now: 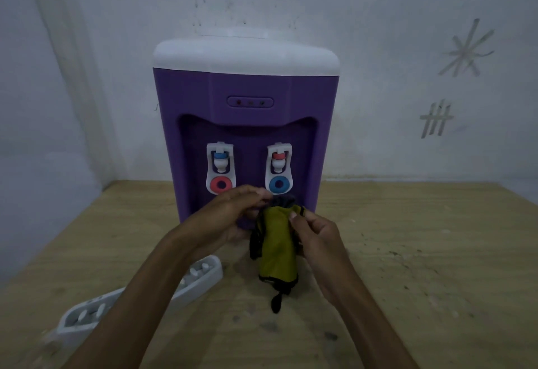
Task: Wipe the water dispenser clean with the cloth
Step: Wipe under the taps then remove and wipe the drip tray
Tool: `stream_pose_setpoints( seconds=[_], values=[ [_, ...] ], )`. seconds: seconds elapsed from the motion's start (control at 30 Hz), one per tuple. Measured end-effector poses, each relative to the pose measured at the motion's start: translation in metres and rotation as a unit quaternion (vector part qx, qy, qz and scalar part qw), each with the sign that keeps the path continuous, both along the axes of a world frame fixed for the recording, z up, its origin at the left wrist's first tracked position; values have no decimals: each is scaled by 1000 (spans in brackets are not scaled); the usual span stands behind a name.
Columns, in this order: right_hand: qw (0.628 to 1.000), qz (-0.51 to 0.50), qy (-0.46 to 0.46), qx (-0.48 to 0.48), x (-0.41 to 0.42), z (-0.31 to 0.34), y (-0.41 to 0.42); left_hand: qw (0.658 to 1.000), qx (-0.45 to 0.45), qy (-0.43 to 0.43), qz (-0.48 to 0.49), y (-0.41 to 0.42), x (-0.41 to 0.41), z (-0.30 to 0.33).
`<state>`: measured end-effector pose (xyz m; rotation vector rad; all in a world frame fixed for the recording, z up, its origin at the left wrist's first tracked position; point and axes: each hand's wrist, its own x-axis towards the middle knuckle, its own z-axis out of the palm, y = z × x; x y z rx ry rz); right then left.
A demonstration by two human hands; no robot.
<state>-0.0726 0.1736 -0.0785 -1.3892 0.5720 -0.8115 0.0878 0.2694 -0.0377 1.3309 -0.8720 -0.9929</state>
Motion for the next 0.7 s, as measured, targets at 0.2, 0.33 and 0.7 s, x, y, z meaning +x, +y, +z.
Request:
stream_pose_setpoints(
  seconds=[0.2, 0.33, 0.7],
  values=[
    [1000, -6, -9, -1, 2, 4, 5, 998, 22, -5, -57, 7, -4, 3],
    [999, -24, -12, -28, 5, 1, 8, 997, 30, -41, -57, 3, -7, 0],
    [960, -183, -53, -207, 2, 6, 20, 993, -12, -109, -32, 5, -4, 13]
  ],
)
